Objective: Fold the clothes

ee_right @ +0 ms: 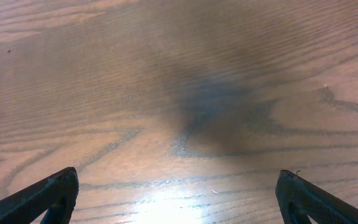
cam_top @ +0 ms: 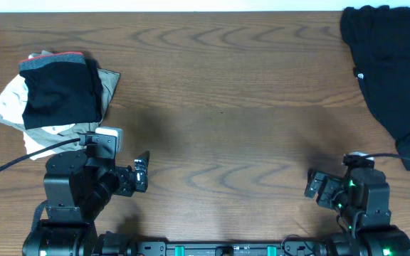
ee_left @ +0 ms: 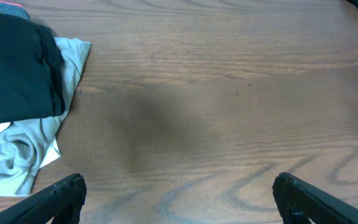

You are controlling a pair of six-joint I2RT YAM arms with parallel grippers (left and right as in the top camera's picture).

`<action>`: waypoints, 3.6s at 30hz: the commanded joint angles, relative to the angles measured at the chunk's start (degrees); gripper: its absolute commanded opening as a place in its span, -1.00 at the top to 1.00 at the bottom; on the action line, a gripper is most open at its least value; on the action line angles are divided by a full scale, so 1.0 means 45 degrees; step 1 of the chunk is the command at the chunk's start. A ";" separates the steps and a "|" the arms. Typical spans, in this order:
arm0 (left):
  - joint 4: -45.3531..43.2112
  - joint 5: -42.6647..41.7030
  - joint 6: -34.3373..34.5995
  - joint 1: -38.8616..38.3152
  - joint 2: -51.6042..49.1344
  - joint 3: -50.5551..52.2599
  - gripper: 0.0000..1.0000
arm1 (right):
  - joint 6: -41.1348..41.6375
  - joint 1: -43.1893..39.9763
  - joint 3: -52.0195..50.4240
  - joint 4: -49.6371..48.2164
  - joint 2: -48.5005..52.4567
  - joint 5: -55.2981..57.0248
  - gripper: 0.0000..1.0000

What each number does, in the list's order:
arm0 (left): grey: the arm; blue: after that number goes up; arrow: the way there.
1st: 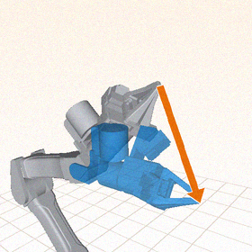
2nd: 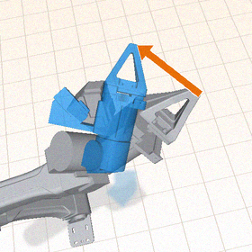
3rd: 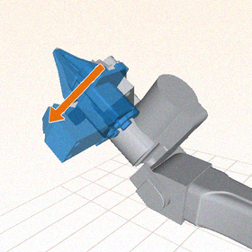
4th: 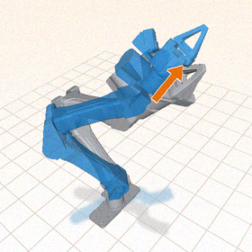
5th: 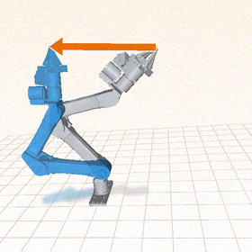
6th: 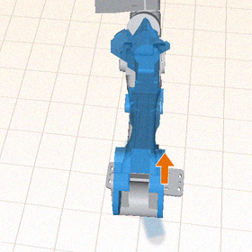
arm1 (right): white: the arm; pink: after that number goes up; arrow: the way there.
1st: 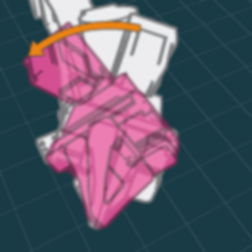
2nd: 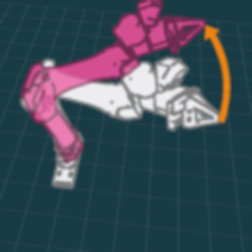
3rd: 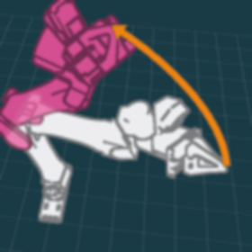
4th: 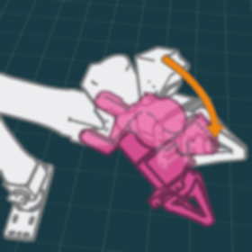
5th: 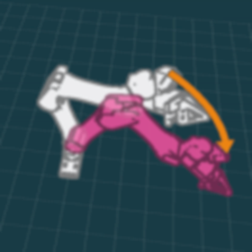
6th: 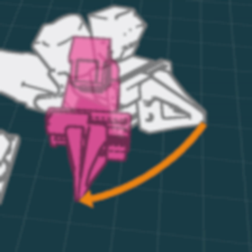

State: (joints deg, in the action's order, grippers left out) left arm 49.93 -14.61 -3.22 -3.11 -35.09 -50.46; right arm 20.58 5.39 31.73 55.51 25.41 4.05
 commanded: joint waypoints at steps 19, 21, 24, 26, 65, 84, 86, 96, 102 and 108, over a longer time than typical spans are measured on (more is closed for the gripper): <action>0.0029 0.0078 0.0063 -0.0029 0.0083 0.0024 -0.96 | -0.3094 -0.0039 -0.4255 -0.6926 -0.5586 0.0481 -0.98; 0.0029 0.0078 0.0063 -0.0029 0.0083 0.0024 -0.96 | -0.3123 -0.0039 -0.5003 -0.8325 -0.5586 0.0486 -0.98; 0.0029 0.0073 0.0063 -0.0029 0.0083 0.0024 -0.96 | -0.3458 -0.0039 -0.6436 -1.1021 -0.5586 0.0379 -0.98; 0.0029 0.0078 0.0063 -0.0029 0.0083 0.0024 -0.96 | -0.3711 -0.0039 -0.6989 -1.1861 -0.5586 0.0165 -0.98; 0.0039 0.0078 0.0063 -0.0029 0.0160 0.0039 -0.96 | -0.5207 -0.0015 -0.6980 -1.1424 -0.5576 -0.0665 -0.98; -0.2181 0.0831 0.0063 -0.0355 0.6538 0.6572 -0.96 | -0.5207 -0.0015 -0.6980 -1.1424 -0.5566 -0.0665 -0.98; -0.3070 0.0831 0.0063 -0.0355 0.7130 0.7354 -0.96 | -0.5207 -0.0015 -0.6980 -1.1424 -0.5566 -0.0665 -0.99; -0.9073 0.0845 -0.0476 -0.0389 0.7776 1.0278 -0.96 | -0.5207 -0.0015 -0.6980 -1.1424 -0.5561 -0.0665 -0.98; -1.2371 0.0840 -0.2210 -0.0384 0.7776 1.1166 -0.96 | -0.5207 -0.0015 -0.6980 -1.1424 -0.5561 -0.0665 -0.99; -1.1186 0.0831 -0.2322 -0.0384 0.7776 1.1166 -0.96 | -0.5207 -0.0015 -0.6980 -1.1424 -0.5561 -0.0665 -0.98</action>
State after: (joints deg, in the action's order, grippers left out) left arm -2.37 -11.38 -11.62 -4.62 -0.58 -0.69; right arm -2.15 5.39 0.51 4.01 0.69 1.23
